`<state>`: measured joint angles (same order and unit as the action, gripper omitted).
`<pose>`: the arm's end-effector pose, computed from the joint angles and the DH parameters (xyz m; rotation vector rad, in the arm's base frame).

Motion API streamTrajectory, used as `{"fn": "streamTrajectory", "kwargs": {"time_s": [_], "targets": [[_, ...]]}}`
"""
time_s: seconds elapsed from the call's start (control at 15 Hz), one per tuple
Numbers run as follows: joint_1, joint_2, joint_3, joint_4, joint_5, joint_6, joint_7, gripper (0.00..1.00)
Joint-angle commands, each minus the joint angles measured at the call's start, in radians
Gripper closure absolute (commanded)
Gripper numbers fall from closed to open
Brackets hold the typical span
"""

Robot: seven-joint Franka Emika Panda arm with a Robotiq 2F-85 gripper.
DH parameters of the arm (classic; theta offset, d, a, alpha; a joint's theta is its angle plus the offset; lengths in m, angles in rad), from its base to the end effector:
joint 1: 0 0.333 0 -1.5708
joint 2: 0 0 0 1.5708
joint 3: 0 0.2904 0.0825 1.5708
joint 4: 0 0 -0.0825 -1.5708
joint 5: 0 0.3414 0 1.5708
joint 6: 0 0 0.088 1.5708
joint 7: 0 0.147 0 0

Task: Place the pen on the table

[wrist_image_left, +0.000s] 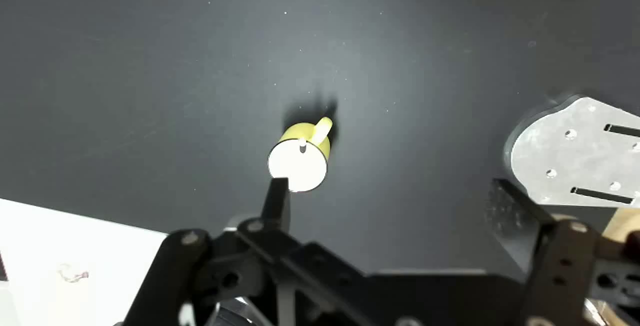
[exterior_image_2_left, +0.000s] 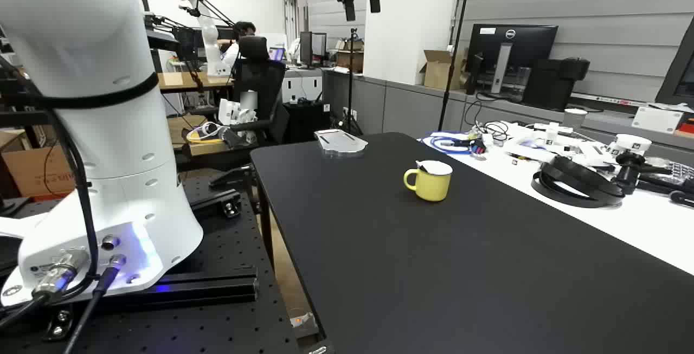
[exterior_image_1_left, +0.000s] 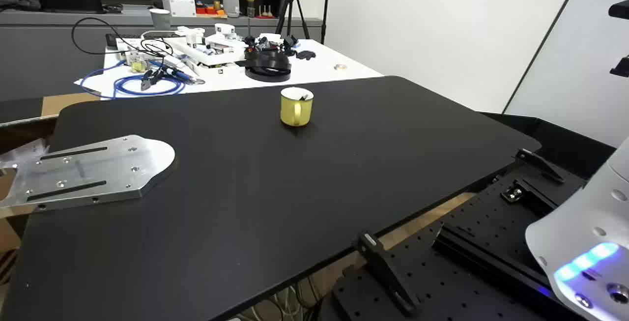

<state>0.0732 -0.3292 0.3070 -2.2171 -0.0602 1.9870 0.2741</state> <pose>0.4071 0.1626 0.4627 3.0106 0.1759 0.1930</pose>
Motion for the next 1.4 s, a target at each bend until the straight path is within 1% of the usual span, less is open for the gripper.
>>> {"fn": "streamTrajectory", "kwargs": {"time_s": [0.0,1.0,1.2,1.33], "targets": [[0.028,0.004,-0.024,0.003,-0.01,-0.003,0.008,0.0],[0.028,0.004,-0.024,0.004,-0.01,-0.001,0.008,0.0],[0.021,0.037,-0.03,0.023,-0.047,0.013,-0.017,0.0],[0.018,0.069,-0.046,0.032,-0.067,0.047,-0.05,0.0]]}}
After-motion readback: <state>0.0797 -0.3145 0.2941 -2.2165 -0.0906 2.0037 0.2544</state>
